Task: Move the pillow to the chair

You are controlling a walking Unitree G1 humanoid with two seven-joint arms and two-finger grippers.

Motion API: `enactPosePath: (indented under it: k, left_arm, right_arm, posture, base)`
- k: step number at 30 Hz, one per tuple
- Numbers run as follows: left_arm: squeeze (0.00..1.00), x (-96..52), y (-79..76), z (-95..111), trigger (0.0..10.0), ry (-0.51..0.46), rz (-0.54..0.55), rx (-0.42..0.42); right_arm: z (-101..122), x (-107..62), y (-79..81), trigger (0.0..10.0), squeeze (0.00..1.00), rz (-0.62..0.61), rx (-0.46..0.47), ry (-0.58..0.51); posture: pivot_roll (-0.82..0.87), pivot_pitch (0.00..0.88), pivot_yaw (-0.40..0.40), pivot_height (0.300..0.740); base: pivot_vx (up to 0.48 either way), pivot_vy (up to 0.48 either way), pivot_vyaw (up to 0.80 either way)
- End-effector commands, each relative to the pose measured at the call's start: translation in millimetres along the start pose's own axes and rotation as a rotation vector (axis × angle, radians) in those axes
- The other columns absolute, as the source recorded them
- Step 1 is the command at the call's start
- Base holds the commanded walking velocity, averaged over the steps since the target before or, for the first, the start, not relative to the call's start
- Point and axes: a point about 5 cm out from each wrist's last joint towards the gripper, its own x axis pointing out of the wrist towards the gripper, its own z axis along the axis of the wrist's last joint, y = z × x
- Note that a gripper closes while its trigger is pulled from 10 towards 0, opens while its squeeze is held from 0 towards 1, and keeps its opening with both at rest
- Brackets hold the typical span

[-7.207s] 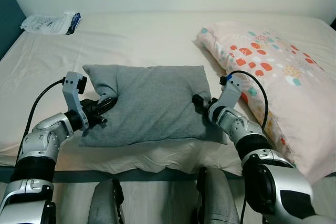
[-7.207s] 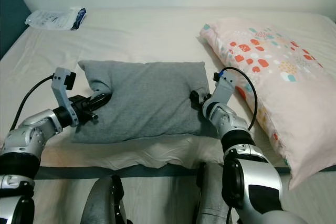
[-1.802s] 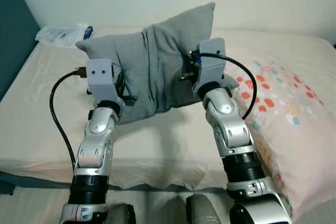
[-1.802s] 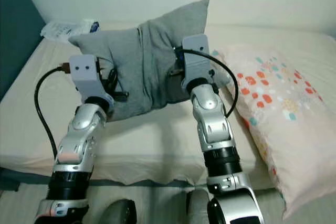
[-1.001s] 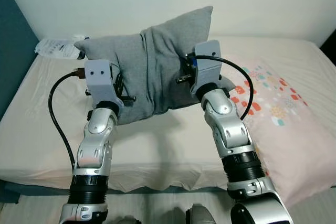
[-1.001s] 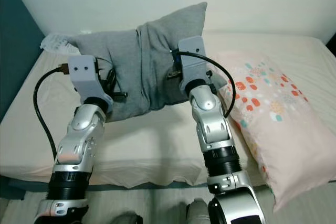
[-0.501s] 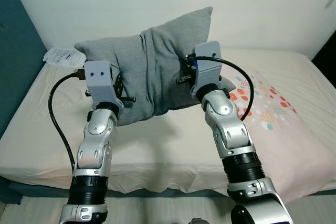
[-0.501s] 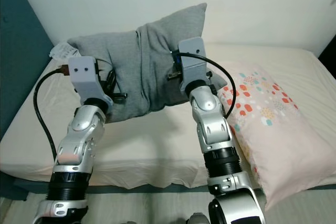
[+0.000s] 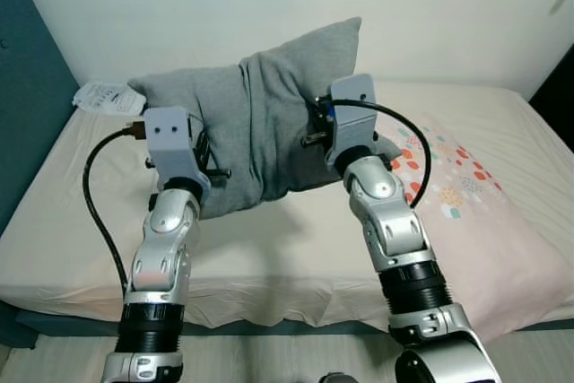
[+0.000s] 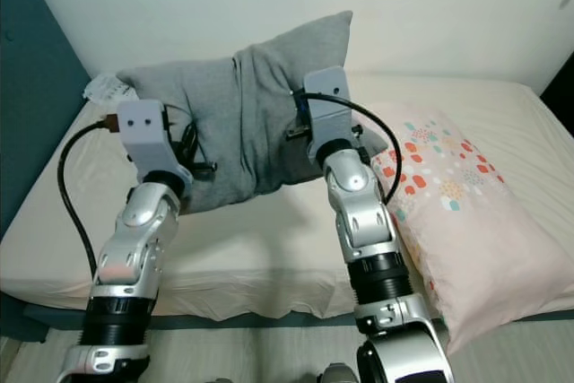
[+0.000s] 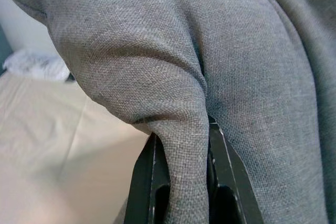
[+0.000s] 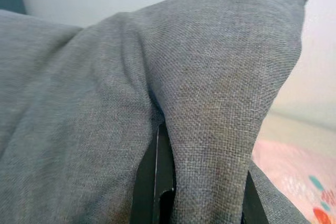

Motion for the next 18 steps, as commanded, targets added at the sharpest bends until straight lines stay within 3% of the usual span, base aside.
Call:
enactPosePath:
  k: [1, 11, 16, 18]
  left_arm:
    - [0.0, -4.4, -15.0, -7.4, 10.0, 0.022, -0.08, 0.039]
    - [0.0, -8.7, -16.6, -13.6, 10.0, 0.031, -0.098, 0.061]
    - [0.0, -8.5, -13.4, -11.5, 10.0, 0.018, -0.08, 0.062]
    - [0.0, -8.8, -13.7, -11.3, 10.0, 0.017, -0.084, 0.065]
  right_arm:
    - [-13.7, -0.9, 9.6, 10.0, 0.0, 0.014, -0.003, 0.073]
    - [-27.9, -4.3, 1.2, 10.0, 0.0, 0.007, 0.147, 0.133]
    - [-29.2, -4.5, 0.3, 10.0, 0.0, 0.004, 0.144, 0.135]
    - [-29.4, -4.6, 2.8, 10.0, 0.0, 0.019, 0.146, 0.137]
  posture:
    - [-0.01, 0.138, -0.032, 0.74]
    - [0.0, 0.138, -0.031, 0.74]
    - [0.0, 0.14, -0.031, 0.74]
    - [0.0, 0.142, -0.033, 0.74]
  base:
    - [0.0, 0.0, 0.0]
    - [0.0, 0.0, 0.0]
    - [0.0, 0.0, 0.0]
    - [0.0, 0.0, -0.8]
